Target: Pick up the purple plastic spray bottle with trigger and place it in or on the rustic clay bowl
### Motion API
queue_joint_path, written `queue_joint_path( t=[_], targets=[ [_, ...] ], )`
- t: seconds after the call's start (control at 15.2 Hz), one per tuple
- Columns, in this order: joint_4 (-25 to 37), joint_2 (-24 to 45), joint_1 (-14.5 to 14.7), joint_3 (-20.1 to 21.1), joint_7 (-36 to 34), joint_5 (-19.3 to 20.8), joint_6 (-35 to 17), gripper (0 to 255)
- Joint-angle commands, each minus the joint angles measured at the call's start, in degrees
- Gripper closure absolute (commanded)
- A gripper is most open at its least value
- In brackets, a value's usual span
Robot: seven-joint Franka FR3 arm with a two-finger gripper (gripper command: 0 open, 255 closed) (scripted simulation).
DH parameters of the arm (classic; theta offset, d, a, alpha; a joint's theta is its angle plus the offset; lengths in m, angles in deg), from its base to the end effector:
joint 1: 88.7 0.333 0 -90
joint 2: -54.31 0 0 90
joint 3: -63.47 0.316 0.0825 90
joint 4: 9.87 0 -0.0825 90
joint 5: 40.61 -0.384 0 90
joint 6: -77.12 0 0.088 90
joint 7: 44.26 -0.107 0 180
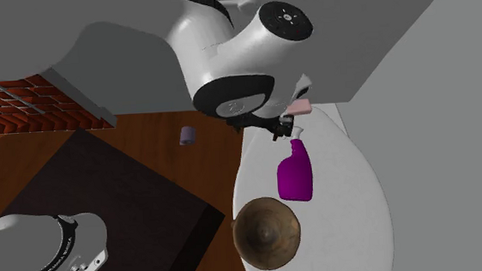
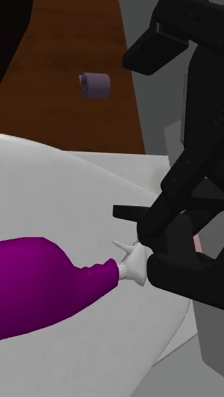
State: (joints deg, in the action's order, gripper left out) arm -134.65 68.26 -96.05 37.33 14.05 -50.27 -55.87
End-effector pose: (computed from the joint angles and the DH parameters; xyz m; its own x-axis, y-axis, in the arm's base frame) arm 0.4610 -0.2999 0.2837 0.9481 0.3167 -0.0297 0.3144 -0.9471 -0.0639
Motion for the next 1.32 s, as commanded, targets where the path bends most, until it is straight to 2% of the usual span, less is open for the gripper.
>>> queue_joint_path(
  t=[0.0, 0.4, 0.86, 1.25],
  targets=[
    [3.89, 5.06, -1.69, 0.74, 3.85, -2.22, -0.37, 0],
    [17.54, 19.21, -7.45, 3.87, 11.78, -5.87, 0.49, 0],
    [37.30, 35.45, -13.50, 6.93, 16.85, -6.57, 4.30, 0],
    [37.67, 38.50, -14.11, 7.76, 17.26, -7.34, 1.60, 0]
  ],
)
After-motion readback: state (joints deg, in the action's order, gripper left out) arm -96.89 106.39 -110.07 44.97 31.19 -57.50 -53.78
